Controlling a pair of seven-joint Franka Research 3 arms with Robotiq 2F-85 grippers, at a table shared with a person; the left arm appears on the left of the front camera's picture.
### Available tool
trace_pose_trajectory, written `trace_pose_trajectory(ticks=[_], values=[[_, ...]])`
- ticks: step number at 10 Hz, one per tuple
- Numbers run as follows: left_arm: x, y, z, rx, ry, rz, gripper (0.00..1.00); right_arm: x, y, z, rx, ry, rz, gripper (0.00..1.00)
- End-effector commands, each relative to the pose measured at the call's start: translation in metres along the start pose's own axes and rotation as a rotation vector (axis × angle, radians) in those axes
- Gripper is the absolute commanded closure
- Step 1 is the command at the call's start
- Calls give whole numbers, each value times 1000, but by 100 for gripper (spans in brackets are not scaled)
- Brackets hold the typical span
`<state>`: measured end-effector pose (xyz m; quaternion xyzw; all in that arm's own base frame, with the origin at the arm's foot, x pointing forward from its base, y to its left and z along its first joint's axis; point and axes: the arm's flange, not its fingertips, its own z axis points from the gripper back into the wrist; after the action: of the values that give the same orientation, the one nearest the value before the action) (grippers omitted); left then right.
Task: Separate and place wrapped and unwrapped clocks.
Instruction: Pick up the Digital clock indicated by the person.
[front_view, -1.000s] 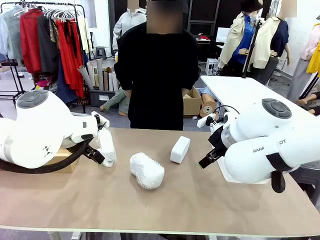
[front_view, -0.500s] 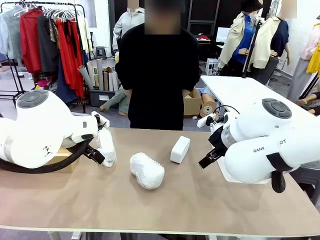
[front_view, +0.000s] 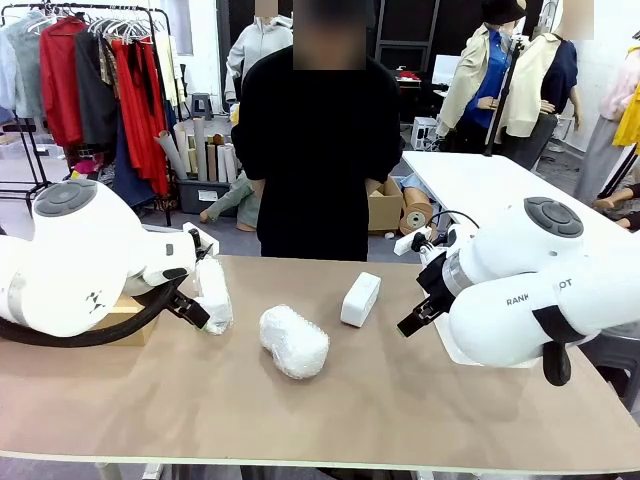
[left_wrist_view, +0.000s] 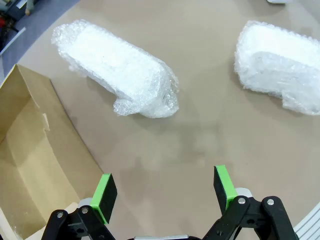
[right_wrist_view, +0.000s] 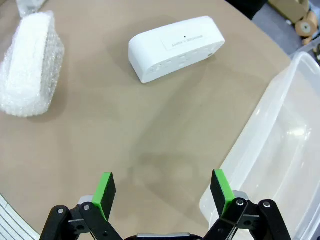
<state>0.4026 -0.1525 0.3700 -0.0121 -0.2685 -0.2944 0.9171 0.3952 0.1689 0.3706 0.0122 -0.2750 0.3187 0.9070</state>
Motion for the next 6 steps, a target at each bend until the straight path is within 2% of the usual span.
trace_pose_trajectory(ticks=[1,6], values=[[0,0,0,0,0,1,0,0,0,0,0,0,0,0],[0,0,0,0,0,1,0,0,0,0,0,0,0,0]])
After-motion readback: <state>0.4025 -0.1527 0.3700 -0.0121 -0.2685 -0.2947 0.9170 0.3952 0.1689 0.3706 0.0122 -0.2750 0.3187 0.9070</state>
